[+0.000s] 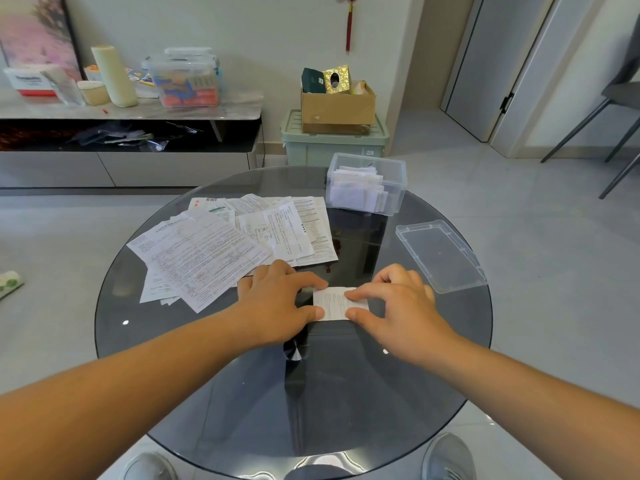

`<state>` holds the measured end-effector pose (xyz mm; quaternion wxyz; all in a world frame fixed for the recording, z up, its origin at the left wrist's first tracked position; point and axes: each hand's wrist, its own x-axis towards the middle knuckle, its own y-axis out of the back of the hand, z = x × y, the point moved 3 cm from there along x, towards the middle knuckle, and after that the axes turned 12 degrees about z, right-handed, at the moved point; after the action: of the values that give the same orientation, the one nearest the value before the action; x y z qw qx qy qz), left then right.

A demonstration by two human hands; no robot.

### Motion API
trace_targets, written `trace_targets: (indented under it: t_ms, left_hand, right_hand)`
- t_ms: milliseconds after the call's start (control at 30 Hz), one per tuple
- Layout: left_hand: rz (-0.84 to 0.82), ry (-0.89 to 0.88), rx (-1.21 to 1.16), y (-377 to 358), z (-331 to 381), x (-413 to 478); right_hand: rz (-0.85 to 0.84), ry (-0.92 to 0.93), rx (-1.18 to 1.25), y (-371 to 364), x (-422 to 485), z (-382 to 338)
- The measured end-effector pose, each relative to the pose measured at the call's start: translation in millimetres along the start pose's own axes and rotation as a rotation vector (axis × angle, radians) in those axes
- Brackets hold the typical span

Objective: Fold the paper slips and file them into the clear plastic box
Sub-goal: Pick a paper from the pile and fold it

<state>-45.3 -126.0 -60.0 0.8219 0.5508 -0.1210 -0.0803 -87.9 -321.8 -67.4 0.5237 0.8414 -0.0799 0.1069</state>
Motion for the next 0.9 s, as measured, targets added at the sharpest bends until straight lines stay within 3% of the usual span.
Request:
trace_targets:
  t_ms: [200, 333, 633, 900]
  left_hand:
    - [0.016, -0.088, -0.013, 4, -5, -9]
    - [0.041, -0.122, -0.251, 7, 15, -12]
    - [-0.038, 0.054, -0.394, 8, 37, -11]
    - [-0.012, 0.152, -0.409, 7, 35, -7]
  right_hand:
    - [0.004, 0.068, -0.063, 4, -1, 4]
    - [0.024, 0.108, -0.087, 7, 4, 7]
    - [0.177, 0.235, 0.042, 38, 0, 12]
    - [0.182, 0.380, 0.042, 36, -9, 11]
